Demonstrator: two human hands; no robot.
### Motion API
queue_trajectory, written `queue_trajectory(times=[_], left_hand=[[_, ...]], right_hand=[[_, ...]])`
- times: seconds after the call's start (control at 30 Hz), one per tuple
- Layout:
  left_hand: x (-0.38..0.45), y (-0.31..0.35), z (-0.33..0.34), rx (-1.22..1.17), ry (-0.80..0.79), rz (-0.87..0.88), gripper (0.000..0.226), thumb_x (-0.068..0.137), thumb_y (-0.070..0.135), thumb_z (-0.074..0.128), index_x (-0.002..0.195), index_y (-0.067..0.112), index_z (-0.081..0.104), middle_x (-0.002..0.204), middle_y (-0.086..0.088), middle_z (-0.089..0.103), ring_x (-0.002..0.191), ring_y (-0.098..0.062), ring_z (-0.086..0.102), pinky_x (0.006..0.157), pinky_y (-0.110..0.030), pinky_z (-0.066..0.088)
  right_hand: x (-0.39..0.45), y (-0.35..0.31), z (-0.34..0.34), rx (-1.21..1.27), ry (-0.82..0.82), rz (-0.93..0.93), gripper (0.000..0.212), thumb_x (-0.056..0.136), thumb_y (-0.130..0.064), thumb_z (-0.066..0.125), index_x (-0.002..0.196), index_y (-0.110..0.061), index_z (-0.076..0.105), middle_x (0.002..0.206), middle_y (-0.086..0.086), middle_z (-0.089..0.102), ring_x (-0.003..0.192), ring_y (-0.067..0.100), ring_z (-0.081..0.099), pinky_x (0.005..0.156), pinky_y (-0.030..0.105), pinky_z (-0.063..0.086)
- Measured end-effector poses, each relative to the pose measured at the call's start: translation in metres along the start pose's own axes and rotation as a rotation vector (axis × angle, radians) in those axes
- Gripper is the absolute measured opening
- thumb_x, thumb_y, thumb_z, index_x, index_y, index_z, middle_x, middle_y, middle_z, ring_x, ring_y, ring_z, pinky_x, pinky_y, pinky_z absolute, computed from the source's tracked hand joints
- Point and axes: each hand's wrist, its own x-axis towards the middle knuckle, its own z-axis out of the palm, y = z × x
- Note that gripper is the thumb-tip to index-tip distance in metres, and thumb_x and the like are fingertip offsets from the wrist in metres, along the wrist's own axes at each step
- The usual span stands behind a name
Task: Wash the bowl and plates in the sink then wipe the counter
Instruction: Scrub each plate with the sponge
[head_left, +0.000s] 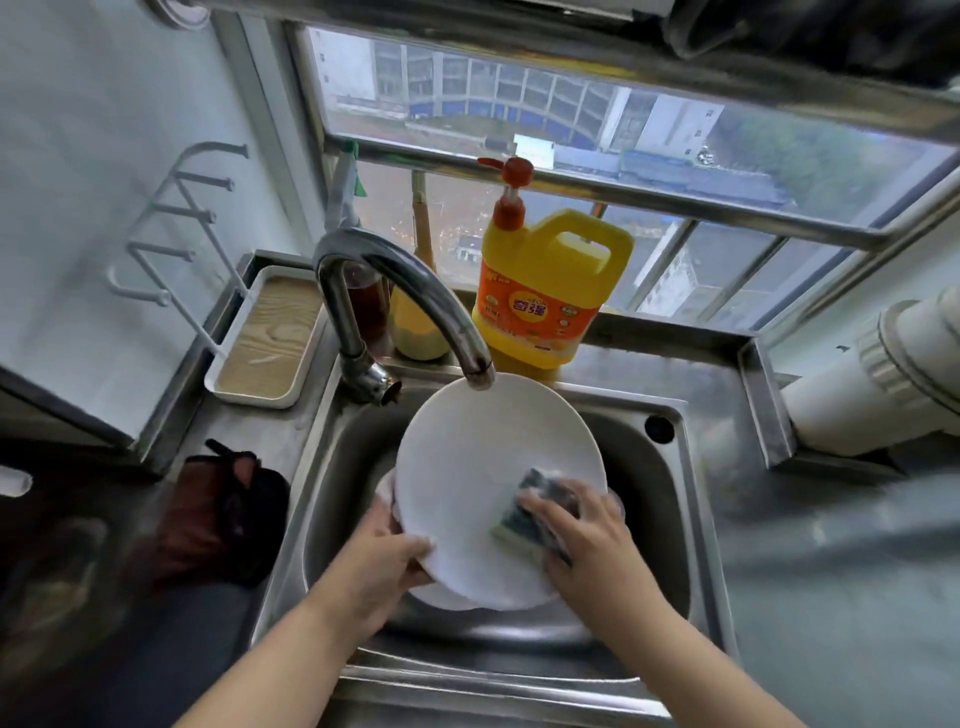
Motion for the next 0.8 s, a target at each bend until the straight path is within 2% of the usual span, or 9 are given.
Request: queue_trajectory(times=[0.07,0.13,0.2,0.3,0.4,0.47,0.63,0.73,0.8], left_hand=[[-0.005,-0.002,0.006,0.041,-0.042,-0.029,0.08,0.074,-0.015,0.051,0.133,0.037,0.039,0.122,-0.007,0.057,0.109,-0.032,0.057,0.063,-0.032,0.055],[-0.009,-0.003,0.017,0.047,-0.096,-0.055,0.083,0.062,-0.007,0.053,0.13,0.038,0.041,0.118,-0.006,0.059,0.107,-0.029,0.059,0.067,-0.037,0.056],[-0.008,0.001,0.022,0.048,-0.121,-0.06,0.08,0.063,-0.008,0.053,0.129,0.036,0.042,0.116,-0.008,0.059,0.104,-0.03,0.06,0.066,-0.038,0.056],[-0.005,0.009,0.012,0.006,-0.088,-0.057,0.072,0.08,-0.022,0.043,0.132,0.028,0.042,0.113,-0.017,0.061,0.096,-0.033,0.063,0.061,-0.037,0.057],[-0.006,0.012,0.005,0.052,-0.105,-0.067,0.076,0.081,-0.025,0.036,0.127,0.036,0.044,0.113,-0.018,0.063,0.091,-0.033,0.066,0.054,-0.032,0.054],[-0.009,0.008,0.008,0.117,-0.148,-0.075,0.077,0.082,-0.023,0.036,0.127,0.039,0.041,0.114,-0.016,0.061,0.096,-0.033,0.064,0.057,-0.032,0.054],[-0.011,0.011,0.014,0.151,-0.177,-0.077,0.077,0.079,-0.02,0.041,0.129,0.039,0.04,0.119,-0.011,0.055,0.107,-0.033,0.057,0.071,-0.04,0.056],[-0.01,0.012,0.01,0.129,-0.127,-0.02,0.083,0.066,-0.01,0.051,0.133,0.039,0.041,0.12,-0.007,0.058,0.109,-0.03,0.058,0.068,-0.034,0.055],[-0.008,0.008,0.01,0.102,-0.134,-0.015,0.086,0.068,-0.012,0.049,0.134,0.043,0.041,0.123,-0.007,0.056,0.109,-0.031,0.058,0.069,-0.036,0.055]], right_hand=[[0.019,0.014,-0.013,0.02,0.103,0.179,0.053,0.078,-0.014,0.068,0.129,-0.027,0.056,0.135,0.008,0.042,0.121,0.034,0.041,0.102,0.048,0.041],[0.051,-0.002,-0.019,0.063,0.191,0.237,0.053,0.087,-0.018,0.063,0.137,-0.027,0.047,0.143,0.006,0.032,0.131,0.029,0.029,0.111,0.043,0.032],[0.07,-0.035,-0.014,0.165,0.18,0.172,0.052,0.089,-0.02,0.059,0.138,-0.03,0.044,0.145,0.005,0.03,0.133,0.024,0.028,0.11,0.037,0.029],[0.048,-0.06,0.009,0.193,0.06,-0.05,0.045,0.085,-0.018,0.061,0.128,-0.03,0.055,0.134,0.007,0.042,0.12,0.026,0.04,0.101,0.034,0.036],[0.016,-0.047,0.018,0.212,-0.026,-0.143,0.047,0.074,-0.019,0.066,0.119,-0.031,0.06,0.125,0.008,0.05,0.109,0.029,0.05,0.093,0.033,0.042],[0.023,-0.043,0.017,0.213,0.031,-0.162,0.051,0.07,-0.017,0.069,0.117,-0.033,0.057,0.122,0.01,0.052,0.105,0.031,0.053,0.091,0.035,0.044],[0.08,-0.025,-0.007,0.182,0.202,0.06,0.048,0.083,-0.006,0.064,0.127,-0.022,0.058,0.139,0.012,0.04,0.125,0.033,0.038,0.104,0.043,0.037],[0.072,0.007,-0.017,0.016,0.167,0.181,0.048,0.086,-0.01,0.06,0.132,-0.023,0.052,0.144,0.009,0.033,0.129,0.035,0.03,0.108,0.049,0.034],[0.053,0.017,-0.018,-0.033,0.138,0.26,0.049,0.087,-0.015,0.059,0.134,-0.024,0.05,0.143,0.009,0.031,0.128,0.033,0.029,0.108,0.048,0.034]])
